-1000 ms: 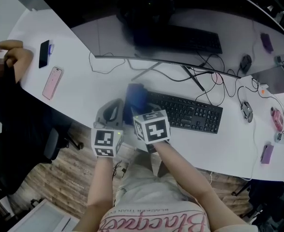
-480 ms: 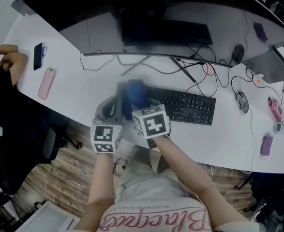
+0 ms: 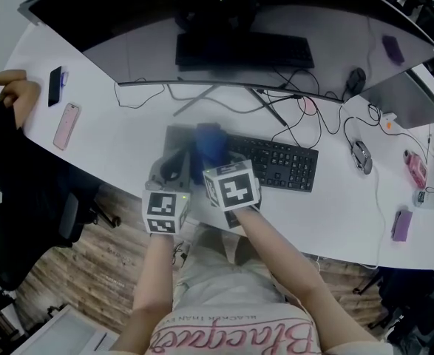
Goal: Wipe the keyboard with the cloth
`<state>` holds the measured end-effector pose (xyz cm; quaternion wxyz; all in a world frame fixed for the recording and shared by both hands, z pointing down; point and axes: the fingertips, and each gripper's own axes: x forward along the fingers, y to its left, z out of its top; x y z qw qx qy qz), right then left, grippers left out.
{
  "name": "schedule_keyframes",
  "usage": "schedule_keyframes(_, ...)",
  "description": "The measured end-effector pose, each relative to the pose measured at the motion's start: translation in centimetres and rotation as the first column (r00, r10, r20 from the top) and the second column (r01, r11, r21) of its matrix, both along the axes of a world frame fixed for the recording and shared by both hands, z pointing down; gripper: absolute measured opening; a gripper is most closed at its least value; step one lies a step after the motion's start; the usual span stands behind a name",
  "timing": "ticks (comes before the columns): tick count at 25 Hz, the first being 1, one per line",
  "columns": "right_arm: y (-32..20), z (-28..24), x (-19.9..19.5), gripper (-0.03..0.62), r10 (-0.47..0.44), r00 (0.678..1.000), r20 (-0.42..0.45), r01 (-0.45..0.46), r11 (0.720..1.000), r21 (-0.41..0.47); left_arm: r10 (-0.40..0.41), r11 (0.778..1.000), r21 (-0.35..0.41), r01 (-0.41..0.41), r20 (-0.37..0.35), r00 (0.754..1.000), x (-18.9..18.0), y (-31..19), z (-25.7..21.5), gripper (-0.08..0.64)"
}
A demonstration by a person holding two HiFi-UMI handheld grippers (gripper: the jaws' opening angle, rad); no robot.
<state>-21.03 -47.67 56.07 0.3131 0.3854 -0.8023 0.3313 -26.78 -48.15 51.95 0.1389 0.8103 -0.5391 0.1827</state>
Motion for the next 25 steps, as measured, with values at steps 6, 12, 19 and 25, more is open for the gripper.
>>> schedule_keyframes(6, 0.3, 0.1, 2.5, 0.092, -0.003, 1.000, -0.009, 0.003, 1.000, -0.004, 0.022, 1.000, -0.017, -0.022, -0.007, 1.000, 3.1, 0.4, 0.7, 0.006)
schedule_keyframes(12, 0.6, 0.1, 5.1, 0.092, 0.007, 1.000, -0.013, -0.007, 1.000, -0.001, 0.037, 0.999, -0.031, -0.037, -0.003, 0.999, 5.8, 0.8, 0.7, 0.006)
schedule_keyframes(19, 0.9, 0.1, 7.8, 0.092, 0.021, 0.999, -0.025, -0.021, 1.000, 0.004, 0.059, 0.997, -0.045, -0.059, -0.002, 0.998, 8.3, 1.4, 1.2, 0.006)
schedule_keyframes(25, 1.2, 0.1, 10.2, 0.092, 0.022, 0.999, -0.038, -0.021, 1.000, 0.006, 0.057, 0.998, -0.026, -0.057, -0.007, 0.998, 10.5, 1.3, 0.6, 0.006)
